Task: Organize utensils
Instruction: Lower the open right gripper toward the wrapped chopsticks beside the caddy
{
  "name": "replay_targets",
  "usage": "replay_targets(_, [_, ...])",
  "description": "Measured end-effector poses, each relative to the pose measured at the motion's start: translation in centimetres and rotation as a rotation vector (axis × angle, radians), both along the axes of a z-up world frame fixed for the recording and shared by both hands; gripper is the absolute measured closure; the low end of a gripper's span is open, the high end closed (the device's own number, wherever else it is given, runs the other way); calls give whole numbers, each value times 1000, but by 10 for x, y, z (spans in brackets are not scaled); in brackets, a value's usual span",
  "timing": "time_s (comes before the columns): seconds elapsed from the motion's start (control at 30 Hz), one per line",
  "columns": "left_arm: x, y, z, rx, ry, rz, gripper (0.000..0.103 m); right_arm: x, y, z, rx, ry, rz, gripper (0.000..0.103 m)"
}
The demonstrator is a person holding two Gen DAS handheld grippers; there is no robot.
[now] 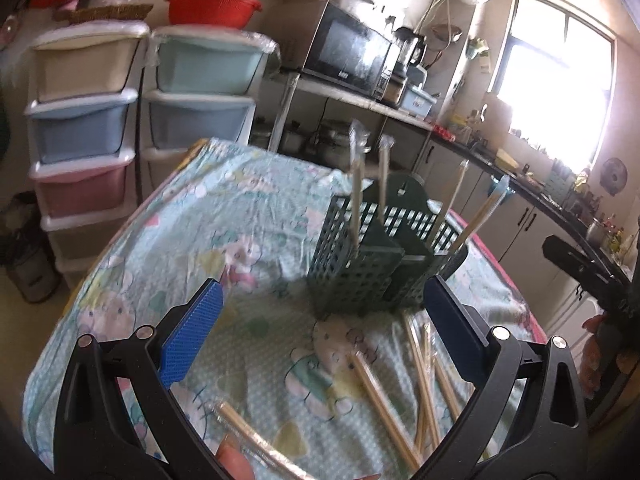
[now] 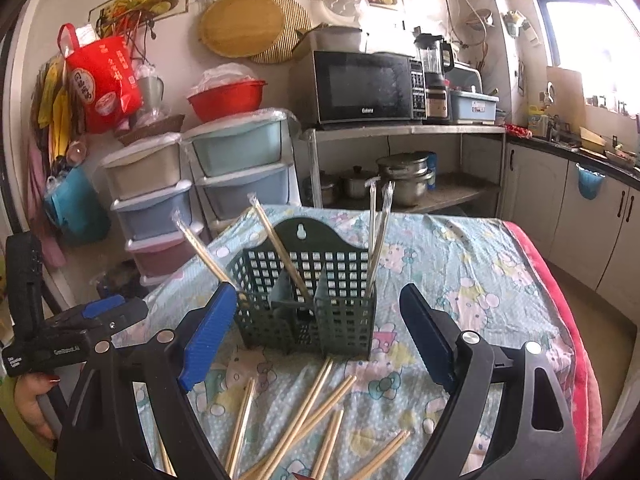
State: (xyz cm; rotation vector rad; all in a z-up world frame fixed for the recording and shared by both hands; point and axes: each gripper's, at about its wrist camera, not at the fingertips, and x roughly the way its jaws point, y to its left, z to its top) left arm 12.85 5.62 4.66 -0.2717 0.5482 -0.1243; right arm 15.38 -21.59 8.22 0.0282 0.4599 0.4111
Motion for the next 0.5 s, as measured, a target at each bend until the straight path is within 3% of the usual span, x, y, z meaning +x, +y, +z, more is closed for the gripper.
replay_targets(0.27, [-2, 9, -21, -17, 76, -13, 11, 5, -5, -21, -26, 83, -19, 22])
replay_targets(0.5, [-7, 17, -41, -10, 140, -10, 11, 10, -7, -39, -28, 150, -9, 36])
